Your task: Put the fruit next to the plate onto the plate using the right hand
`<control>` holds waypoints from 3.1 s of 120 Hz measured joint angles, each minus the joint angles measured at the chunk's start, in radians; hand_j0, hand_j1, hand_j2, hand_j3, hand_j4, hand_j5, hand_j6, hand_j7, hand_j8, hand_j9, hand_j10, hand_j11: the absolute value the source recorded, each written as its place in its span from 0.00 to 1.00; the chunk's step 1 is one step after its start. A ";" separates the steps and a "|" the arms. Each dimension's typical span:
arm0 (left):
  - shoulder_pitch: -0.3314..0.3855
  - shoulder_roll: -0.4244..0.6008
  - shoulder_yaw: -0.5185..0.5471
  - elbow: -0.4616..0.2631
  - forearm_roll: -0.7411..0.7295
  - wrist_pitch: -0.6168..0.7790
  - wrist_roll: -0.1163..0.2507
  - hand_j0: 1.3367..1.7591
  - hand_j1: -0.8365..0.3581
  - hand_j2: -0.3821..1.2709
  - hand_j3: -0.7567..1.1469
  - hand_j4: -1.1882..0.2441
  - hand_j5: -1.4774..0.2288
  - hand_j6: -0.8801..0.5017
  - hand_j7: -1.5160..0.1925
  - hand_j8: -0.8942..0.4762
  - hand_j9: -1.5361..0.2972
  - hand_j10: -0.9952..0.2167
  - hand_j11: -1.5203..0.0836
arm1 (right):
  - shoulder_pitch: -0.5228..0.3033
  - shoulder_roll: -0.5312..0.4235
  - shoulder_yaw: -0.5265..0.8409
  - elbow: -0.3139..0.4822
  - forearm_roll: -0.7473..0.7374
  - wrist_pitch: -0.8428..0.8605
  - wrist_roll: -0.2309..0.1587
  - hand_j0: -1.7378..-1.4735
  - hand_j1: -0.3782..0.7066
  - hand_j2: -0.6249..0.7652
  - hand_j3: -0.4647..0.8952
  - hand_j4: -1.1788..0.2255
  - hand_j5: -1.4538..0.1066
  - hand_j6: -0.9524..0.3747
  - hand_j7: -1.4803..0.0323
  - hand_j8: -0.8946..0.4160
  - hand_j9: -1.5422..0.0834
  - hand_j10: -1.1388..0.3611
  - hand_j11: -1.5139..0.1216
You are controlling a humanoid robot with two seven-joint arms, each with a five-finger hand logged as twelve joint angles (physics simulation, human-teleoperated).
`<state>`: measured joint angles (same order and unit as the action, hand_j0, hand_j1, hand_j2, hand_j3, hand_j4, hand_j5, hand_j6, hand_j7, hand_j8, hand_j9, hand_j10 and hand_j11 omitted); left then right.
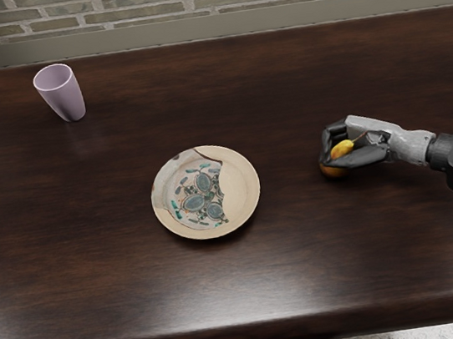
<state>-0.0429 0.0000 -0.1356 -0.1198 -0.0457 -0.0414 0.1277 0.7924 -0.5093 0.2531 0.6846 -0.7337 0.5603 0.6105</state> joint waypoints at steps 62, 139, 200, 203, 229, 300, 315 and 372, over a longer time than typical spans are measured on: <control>0.000 0.000 0.001 0.000 0.000 0.000 0.001 0.76 0.99 0.23 0.40 0.83 0.87 0.64 0.89 0.65 0.84 0.82 0.95 | 0.032 0.000 -0.015 0.003 -0.040 0.022 0.001 0.37 0.81 0.42 0.34 0.22 0.21 0.07 0.23 0.26 0.25 0.58 0.20; 0.000 0.000 0.000 0.000 0.000 0.000 0.001 0.76 0.99 0.23 0.40 0.83 0.87 0.64 0.89 0.65 0.84 0.82 0.95 | 0.132 0.052 -0.002 0.024 0.024 0.046 0.001 0.36 0.80 0.43 0.34 0.21 0.22 0.06 0.23 0.25 0.25 0.57 0.21; 0.000 0.000 0.000 0.000 0.000 0.000 0.001 0.76 0.99 0.23 0.40 0.83 0.87 0.64 0.89 0.65 0.84 0.82 0.95 | 0.173 0.167 -0.012 0.124 0.056 0.047 0.001 0.35 0.81 0.43 0.34 0.21 0.22 0.06 0.23 0.27 0.26 0.58 0.21; 0.000 0.000 0.000 0.000 0.000 0.000 0.001 0.76 0.99 0.23 0.40 0.83 0.87 0.64 0.89 0.65 0.84 0.82 0.95 | 0.174 0.170 -0.013 0.131 0.056 0.047 0.001 0.35 0.81 0.43 0.34 0.21 0.22 0.06 0.23 0.27 0.26 0.58 0.21; 0.000 0.000 0.000 0.000 0.000 0.000 0.000 0.76 0.99 0.23 0.40 0.83 0.87 0.64 0.89 0.65 0.84 0.82 0.95 | 0.174 0.199 -0.016 0.172 0.051 0.047 0.001 0.35 0.81 0.43 0.34 0.21 0.22 0.06 0.23 0.27 0.26 0.58 0.21; 0.000 0.000 0.001 0.000 0.000 0.000 0.001 0.76 0.99 0.23 0.40 0.83 0.87 0.64 0.89 0.65 0.84 0.82 0.95 | 0.174 0.370 -0.096 0.146 0.020 0.048 0.001 0.35 0.81 0.43 0.34 0.22 0.20 0.06 0.23 0.26 0.25 0.58 0.21; 0.000 0.000 0.001 0.000 0.000 0.000 0.001 0.76 0.99 0.23 0.40 0.83 0.87 0.64 0.89 0.65 0.84 0.82 0.95 | 0.179 0.374 -0.097 0.144 0.022 0.048 0.000 0.35 0.82 0.44 0.34 0.22 0.20 0.06 0.23 0.26 0.25 0.58 0.21; 0.000 0.000 0.001 0.000 0.000 0.000 0.000 0.76 0.99 0.23 0.40 0.83 0.87 0.64 0.89 0.65 0.84 0.82 0.95 | 0.179 0.379 -0.085 0.144 0.075 0.050 0.000 0.31 0.65 0.40 0.34 0.43 0.46 0.29 0.49 0.27 0.49 0.47 0.47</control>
<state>-0.0430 0.0000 -0.1351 -0.1197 -0.0460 -0.0414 0.1281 0.9712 -0.1305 0.1680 0.8281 -0.6584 0.6100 0.6109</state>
